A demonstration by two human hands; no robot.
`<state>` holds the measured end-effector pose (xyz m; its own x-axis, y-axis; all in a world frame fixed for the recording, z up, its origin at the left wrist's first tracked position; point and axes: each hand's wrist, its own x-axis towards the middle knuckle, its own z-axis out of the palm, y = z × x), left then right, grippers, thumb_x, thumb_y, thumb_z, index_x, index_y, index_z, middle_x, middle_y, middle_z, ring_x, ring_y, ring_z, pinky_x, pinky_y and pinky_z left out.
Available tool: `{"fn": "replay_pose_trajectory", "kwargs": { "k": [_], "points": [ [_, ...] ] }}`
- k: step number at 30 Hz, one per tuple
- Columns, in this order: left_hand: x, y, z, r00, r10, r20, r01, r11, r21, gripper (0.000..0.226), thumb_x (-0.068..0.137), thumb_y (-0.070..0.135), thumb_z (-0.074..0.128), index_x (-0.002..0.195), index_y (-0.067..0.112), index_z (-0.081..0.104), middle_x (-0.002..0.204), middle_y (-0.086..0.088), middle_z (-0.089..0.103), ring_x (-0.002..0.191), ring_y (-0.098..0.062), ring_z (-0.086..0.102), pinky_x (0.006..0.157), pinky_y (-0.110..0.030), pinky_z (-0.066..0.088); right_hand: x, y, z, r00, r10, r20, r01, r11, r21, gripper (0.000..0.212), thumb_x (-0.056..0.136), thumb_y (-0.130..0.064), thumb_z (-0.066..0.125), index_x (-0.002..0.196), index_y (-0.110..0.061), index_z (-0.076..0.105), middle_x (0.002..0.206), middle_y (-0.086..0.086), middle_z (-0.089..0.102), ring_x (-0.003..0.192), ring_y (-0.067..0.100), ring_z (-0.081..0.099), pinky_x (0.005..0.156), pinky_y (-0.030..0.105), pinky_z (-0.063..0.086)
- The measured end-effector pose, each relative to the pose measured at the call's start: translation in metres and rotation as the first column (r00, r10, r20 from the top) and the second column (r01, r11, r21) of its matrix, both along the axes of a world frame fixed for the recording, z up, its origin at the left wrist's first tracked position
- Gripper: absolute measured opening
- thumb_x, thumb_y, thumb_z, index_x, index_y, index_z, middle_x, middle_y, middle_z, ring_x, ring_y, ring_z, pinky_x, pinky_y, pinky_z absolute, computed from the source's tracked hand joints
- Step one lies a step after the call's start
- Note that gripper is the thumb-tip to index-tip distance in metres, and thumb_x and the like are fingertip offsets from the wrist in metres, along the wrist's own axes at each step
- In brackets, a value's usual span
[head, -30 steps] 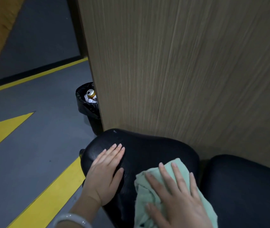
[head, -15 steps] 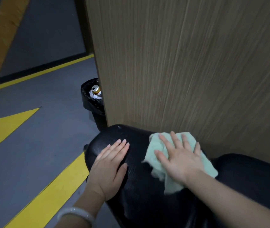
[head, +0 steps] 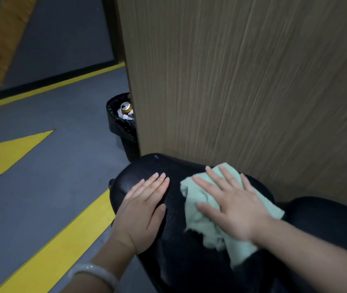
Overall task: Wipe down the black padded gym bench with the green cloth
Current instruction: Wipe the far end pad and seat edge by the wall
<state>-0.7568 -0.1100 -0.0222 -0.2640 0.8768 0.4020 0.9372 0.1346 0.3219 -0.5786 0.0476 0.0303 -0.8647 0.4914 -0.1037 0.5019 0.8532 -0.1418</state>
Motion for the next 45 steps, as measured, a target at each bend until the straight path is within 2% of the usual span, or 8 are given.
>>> {"fn": "replay_pose_trajectory", "kwargs": {
  "k": [5, 11, 16, 23, 33, 39, 42, 45],
  "points": [
    [0.002, 0.000, 0.000, 1.000, 0.008, 0.007, -0.008, 1.000, 0.007, 0.053, 0.095, 0.032, 0.029, 0.143, 0.013, 0.043, 0.150, 0.005, 0.037, 0.142, -0.007, 0.024, 0.115, -0.031, 0.015, -0.048, 0.022, 0.003, 0.986, -0.155, 0.064, 0.158, 0.986, -0.053, 0.060, 0.091, -0.068, 0.013, 0.147, -0.052, -0.001, 0.161, -0.011, 0.006, 0.148, 0.017, -0.001, 0.117, 0.050, -0.004],
    [0.002, 0.001, 0.001, 1.000, 0.001, 0.019, 0.000, 1.000, -0.004, 0.052, 0.096, 0.030, 0.029, 0.144, 0.014, 0.042, 0.151, 0.006, 0.035, 0.142, -0.006, 0.024, 0.114, -0.031, 0.016, -0.012, -0.012, 0.000, 0.998, -0.056, 0.019, 0.055, 0.997, 0.051, 0.066, 0.082, -0.074, -0.008, 0.145, -0.054, -0.007, 0.158, -0.012, -0.014, 0.146, 0.018, -0.016, 0.116, 0.047, -0.012],
    [0.001, -0.001, 0.002, 1.000, -0.006, 0.024, 0.006, 1.000, -0.001, 0.052, 0.095, 0.026, 0.030, 0.143, 0.012, 0.043, 0.150, 0.005, 0.037, 0.142, -0.006, 0.023, 0.114, -0.030, 0.016, 0.036, -0.053, -0.006, 0.998, 0.035, 0.044, -0.036, 0.999, 0.023, 0.058, 0.091, -0.068, 0.016, 0.139, -0.045, 0.039, 0.147, -0.005, 0.045, 0.136, 0.024, 0.037, 0.101, 0.049, 0.024],
    [0.000, -0.001, -0.002, 0.999, -0.001, 0.032, 0.000, 1.000, 0.023, 0.053, 0.095, 0.026, 0.029, 0.146, 0.012, 0.037, 0.152, 0.003, 0.035, 0.142, -0.006, 0.024, 0.114, -0.032, 0.019, -0.027, -0.015, 0.002, 0.999, -0.039, 0.016, 0.039, 0.999, -0.015, 0.062, 0.086, -0.073, 0.002, 0.145, -0.054, -0.008, 0.156, -0.015, -0.021, 0.143, 0.013, -0.026, 0.115, 0.049, -0.016],
    [0.005, -0.001, 0.004, 0.989, -0.001, 0.148, -0.015, 0.994, 0.108, 0.070, 0.099, 0.055, 0.022, 0.153, 0.011, 0.015, 0.159, 0.005, 0.020, 0.143, -0.007, 0.022, 0.115, -0.024, 0.017, -0.060, -0.021, -0.002, 0.995, -0.098, -0.001, 0.098, 0.995, -0.004, 0.060, 0.093, -0.059, 0.002, 0.149, -0.044, -0.011, 0.159, -0.007, -0.019, 0.144, 0.018, -0.023, 0.113, 0.054, -0.018],
    [0.012, 0.008, 0.033, 0.906, 0.057, 0.420, -0.131, 0.980, 0.150, 0.075, 0.087, 0.076, 0.010, 0.148, 0.033, 0.006, 0.151, 0.037, 0.000, 0.141, 0.010, 0.003, 0.117, -0.025, 0.006, -0.042, -0.047, 0.012, 0.991, 0.025, -0.134, -0.063, 0.958, -0.281, 0.064, 0.092, -0.057, -0.011, 0.152, -0.038, 0.000, 0.158, -0.015, -0.013, 0.141, 0.005, -0.024, 0.114, 0.035, -0.020],
    [0.028, 0.025, 0.044, 0.980, 0.065, 0.190, -0.076, 0.996, 0.052, 0.058, 0.098, 0.048, 0.025, 0.144, 0.015, 0.039, 0.155, 0.007, 0.023, 0.144, -0.009, 0.020, 0.114, -0.030, 0.015, -0.033, -0.018, 0.031, 0.851, -0.357, -0.386, -0.036, 0.693, -0.720, 0.038, 0.105, -0.025, 0.027, 0.141, -0.034, 0.034, 0.155, -0.013, 0.020, 0.139, -0.005, 0.011, 0.108, 0.009, 0.004],
    [0.062, 0.051, 0.043, 0.988, 0.144, 0.063, -0.131, 0.974, -0.183, 0.051, 0.082, 0.032, 0.038, 0.118, 0.011, 0.068, 0.136, 0.000, 0.050, 0.123, -0.020, 0.054, 0.103, -0.034, 0.027, -0.010, 0.020, 0.023, 0.838, -0.355, -0.415, 0.090, 0.839, -0.536, 0.038, 0.102, -0.020, 0.041, 0.140, -0.024, 0.044, 0.151, -0.006, 0.035, 0.131, -0.009, 0.021, 0.093, -0.008, 0.006]
  ]
}}
